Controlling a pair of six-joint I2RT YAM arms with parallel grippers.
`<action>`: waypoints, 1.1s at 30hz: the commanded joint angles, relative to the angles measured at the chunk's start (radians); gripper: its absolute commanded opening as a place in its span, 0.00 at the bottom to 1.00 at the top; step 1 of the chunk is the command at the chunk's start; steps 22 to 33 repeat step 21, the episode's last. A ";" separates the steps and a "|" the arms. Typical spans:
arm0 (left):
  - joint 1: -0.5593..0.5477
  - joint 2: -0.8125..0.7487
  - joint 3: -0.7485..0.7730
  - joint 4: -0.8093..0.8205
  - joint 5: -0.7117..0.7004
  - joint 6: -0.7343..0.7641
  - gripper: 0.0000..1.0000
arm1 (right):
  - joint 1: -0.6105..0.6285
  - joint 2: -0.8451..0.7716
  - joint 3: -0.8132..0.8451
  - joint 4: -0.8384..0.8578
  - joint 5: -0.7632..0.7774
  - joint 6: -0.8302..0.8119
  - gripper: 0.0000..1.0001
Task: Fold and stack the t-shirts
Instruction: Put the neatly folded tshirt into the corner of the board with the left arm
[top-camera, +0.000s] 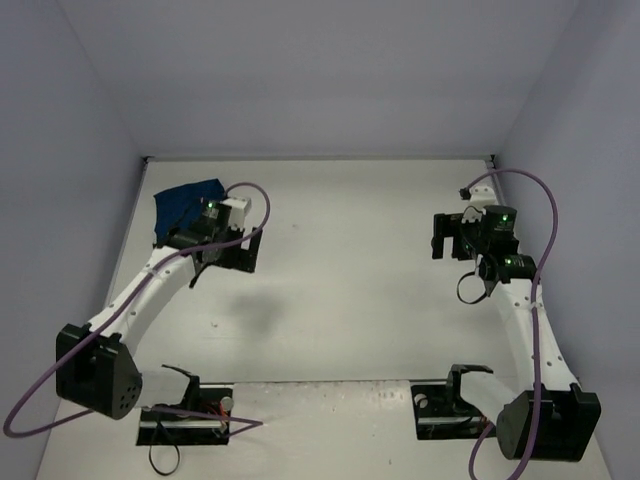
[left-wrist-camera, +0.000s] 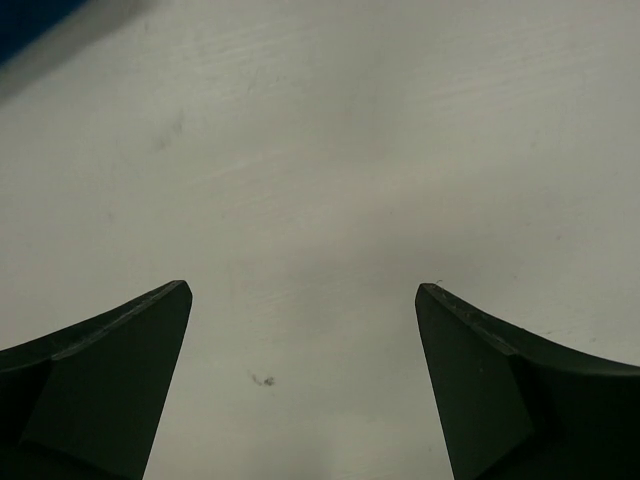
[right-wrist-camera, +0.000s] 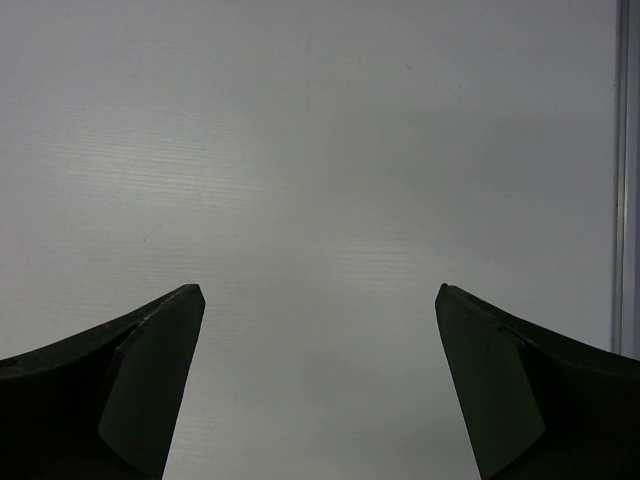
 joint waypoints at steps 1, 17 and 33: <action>-0.018 -0.190 -0.075 0.151 -0.087 -0.016 0.92 | -0.004 -0.034 -0.002 0.046 0.047 0.023 1.00; -0.028 -0.162 -0.090 0.151 -0.198 0.045 0.92 | -0.007 -0.050 -0.001 0.035 0.064 -0.014 1.00; -0.030 -0.150 -0.085 0.143 -0.192 0.046 0.92 | -0.007 -0.050 0.002 0.031 0.057 -0.020 1.00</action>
